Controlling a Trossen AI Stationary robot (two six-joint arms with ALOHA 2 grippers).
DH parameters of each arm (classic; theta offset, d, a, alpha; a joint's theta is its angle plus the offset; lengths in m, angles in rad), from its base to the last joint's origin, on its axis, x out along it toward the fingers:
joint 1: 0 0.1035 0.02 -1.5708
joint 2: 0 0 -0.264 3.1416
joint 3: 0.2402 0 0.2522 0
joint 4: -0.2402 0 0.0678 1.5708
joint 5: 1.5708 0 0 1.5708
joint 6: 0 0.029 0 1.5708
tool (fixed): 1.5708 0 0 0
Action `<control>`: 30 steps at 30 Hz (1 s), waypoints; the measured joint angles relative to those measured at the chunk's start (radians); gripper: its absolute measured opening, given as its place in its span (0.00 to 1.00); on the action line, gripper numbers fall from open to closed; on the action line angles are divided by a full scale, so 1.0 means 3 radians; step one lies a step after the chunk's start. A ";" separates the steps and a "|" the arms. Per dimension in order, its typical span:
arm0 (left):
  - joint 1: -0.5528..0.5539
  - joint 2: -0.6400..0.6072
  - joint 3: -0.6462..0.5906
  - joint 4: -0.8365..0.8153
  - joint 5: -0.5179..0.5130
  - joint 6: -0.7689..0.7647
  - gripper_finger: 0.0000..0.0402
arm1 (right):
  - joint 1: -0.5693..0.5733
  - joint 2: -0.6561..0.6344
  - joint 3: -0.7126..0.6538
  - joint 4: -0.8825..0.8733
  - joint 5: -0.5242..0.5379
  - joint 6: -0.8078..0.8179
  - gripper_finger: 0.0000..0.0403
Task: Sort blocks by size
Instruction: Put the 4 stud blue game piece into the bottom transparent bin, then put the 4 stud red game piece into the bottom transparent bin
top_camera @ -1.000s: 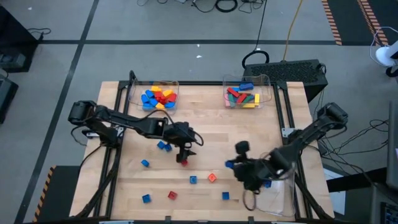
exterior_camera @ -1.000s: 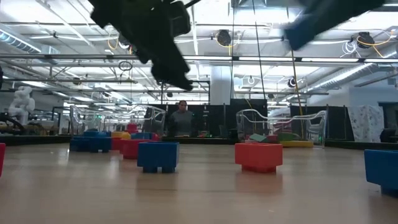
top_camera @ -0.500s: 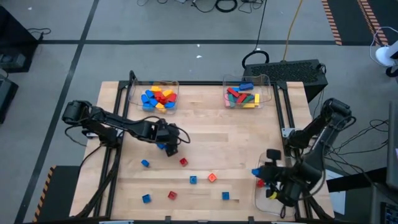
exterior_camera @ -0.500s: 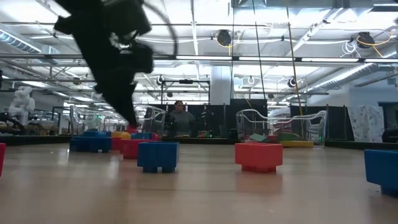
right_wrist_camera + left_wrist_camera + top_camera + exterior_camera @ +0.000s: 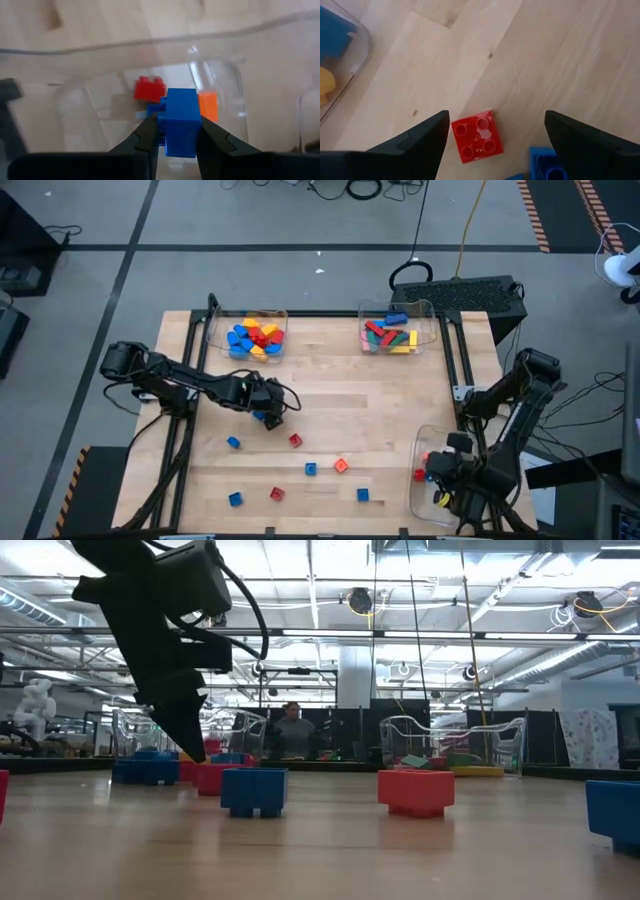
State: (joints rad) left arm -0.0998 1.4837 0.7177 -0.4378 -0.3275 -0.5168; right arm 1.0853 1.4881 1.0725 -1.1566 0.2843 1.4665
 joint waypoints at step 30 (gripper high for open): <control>0.0068 0.0001 -0.0001 -0.0402 -0.0093 -0.0415 0.82 | 0.0000 0.0171 -0.0167 0.0260 0.0820 0.0492 0.41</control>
State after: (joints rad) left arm -0.0794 1.4841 0.7174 -0.5583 -0.3554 -0.6414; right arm 1.0852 1.5394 1.0225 -1.0785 0.5303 1.6140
